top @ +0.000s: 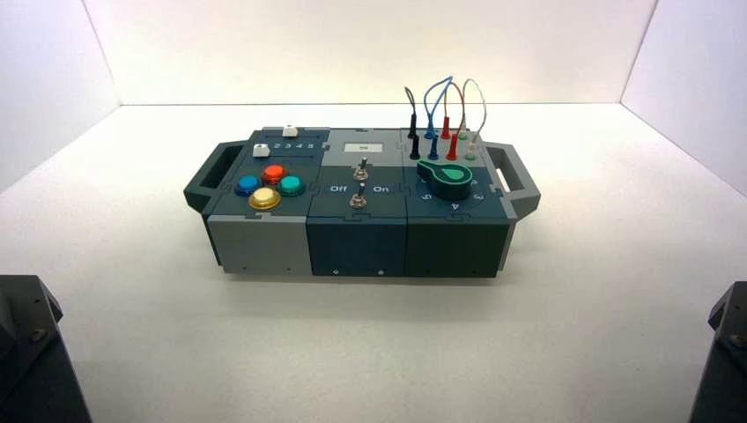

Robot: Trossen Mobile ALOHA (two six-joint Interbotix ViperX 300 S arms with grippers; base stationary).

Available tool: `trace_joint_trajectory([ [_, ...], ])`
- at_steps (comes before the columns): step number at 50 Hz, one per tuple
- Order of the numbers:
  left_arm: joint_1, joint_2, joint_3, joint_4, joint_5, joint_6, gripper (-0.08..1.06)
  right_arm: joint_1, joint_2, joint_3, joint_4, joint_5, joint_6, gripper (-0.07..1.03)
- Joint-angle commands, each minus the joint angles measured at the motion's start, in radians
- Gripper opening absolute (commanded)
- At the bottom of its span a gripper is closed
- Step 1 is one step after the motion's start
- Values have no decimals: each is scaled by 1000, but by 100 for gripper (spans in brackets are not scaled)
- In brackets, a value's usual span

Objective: Turn the knob to position 2.

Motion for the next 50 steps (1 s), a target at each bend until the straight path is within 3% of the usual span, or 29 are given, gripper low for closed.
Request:
trace_joint_trajectory([
  [1,-8,6,-14,2,-6,2,-3,6,11,-18,9,-5,-3,-2],
  [16,-8,6,-12,2,-5,2,-3,60,11,-18,15,-5,-3,-2],
  [27,-8,11,-11,2,-6,0,-3,219,94,-26,37,18,-6,-2],
  [29,-8,12,-12,2,-6,0,-3,275,158,-38,40,40,-6,-2],
  [36,-8,17,-12,2,-12,0,-3,341,321,-78,49,71,-5,-2],
  [41,-8,17,-11,0,-12,0,-3,360,442,-127,80,67,-6,-2],
  [50,-8,11,-11,2,-11,0,-3,365,663,-247,94,63,-11,-2],
])
